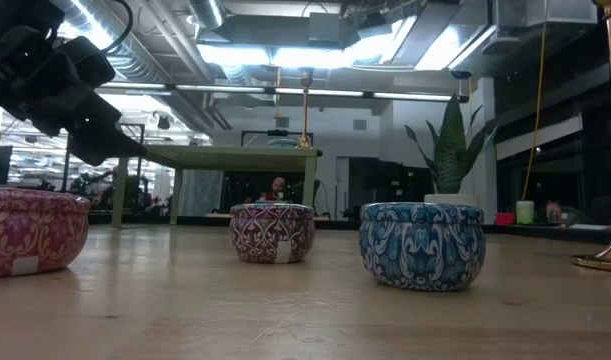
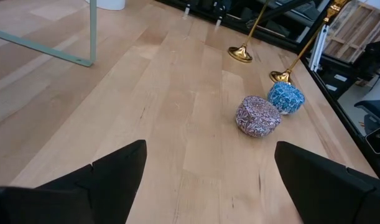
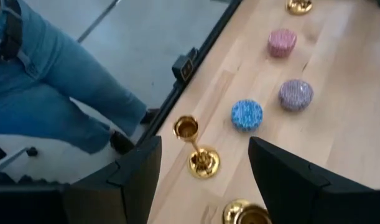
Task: Pick & Place candle stick holders
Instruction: Put the gold candle holder on the shelf
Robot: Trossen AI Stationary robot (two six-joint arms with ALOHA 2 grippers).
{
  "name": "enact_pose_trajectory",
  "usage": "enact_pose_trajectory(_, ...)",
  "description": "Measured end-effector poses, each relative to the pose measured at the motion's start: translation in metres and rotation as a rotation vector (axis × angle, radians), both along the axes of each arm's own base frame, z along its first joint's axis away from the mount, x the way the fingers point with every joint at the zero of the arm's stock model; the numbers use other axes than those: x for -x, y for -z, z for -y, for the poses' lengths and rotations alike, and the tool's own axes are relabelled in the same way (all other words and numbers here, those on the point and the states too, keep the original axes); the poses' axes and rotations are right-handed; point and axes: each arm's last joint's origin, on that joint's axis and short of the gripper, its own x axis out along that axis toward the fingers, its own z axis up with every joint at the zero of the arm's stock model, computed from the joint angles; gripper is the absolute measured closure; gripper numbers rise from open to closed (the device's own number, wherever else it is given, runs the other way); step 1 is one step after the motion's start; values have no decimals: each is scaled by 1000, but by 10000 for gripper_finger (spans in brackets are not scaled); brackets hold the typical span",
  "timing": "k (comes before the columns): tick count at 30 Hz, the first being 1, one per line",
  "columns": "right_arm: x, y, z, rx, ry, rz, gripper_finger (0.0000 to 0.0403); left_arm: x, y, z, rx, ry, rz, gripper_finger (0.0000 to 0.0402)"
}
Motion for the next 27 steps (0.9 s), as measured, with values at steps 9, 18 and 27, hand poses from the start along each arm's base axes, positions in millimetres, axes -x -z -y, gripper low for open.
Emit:
enact_pose_trajectory(9,-19,14,-10,95,-46,-30,159,0,0,0,0,0,0,49)
enact_pose_trajectory(18,-36,11,-11,117,-139,-3,159,0,0,0,0,0,0,49)
enact_pose_trajectory(27,-30,10,2,239,-85,-111,159,0,0,0,0,0,0,49)
